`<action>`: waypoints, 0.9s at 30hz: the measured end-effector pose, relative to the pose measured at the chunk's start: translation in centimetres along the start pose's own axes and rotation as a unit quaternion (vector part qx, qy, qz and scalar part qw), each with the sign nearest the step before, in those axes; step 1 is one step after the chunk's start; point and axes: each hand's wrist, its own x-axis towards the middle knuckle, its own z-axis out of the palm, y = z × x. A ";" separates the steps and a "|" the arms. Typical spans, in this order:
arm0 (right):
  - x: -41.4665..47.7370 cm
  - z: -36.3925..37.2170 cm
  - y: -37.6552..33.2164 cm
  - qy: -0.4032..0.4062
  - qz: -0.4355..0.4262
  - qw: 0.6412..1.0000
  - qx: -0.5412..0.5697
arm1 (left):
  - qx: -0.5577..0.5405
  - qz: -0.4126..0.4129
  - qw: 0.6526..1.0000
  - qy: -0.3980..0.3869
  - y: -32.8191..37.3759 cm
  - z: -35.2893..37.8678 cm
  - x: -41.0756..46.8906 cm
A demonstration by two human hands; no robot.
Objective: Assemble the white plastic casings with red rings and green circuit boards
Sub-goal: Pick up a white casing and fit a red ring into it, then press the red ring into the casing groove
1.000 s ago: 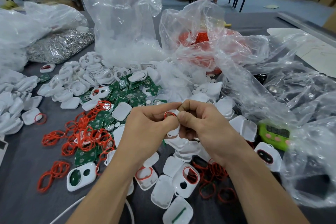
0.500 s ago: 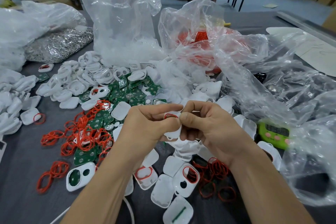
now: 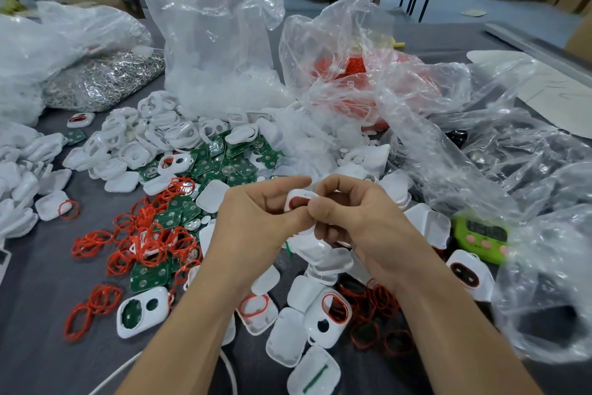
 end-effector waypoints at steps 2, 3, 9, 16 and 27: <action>0.1 -0.1 0.0 0.010 -0.009 1.000 0.012 | -0.027 -0.023 0.999 -0.031 0.1 -0.2 0.1; 0.1 -0.1 0.0 0.019 -0.016 1.000 0.014 | -0.042 -0.035 0.998 -0.043 0.2 -0.3 0.1; 0.5 0.2 0.8 0.080 -0.033 0.996 -0.034 | 0.017 -0.001 1.000 0.000 -0.1 0.2 0.2; 0.7 0.6 1.4 0.107 -0.040 0.990 -0.087 | 0.079 0.039 0.992 0.088 -0.7 0.9 0.4; 0.9 1.1 1.1 0.133 -0.029 0.990 0.020 | 0.167 0.077 0.975 0.128 -0.6 0.8 0.0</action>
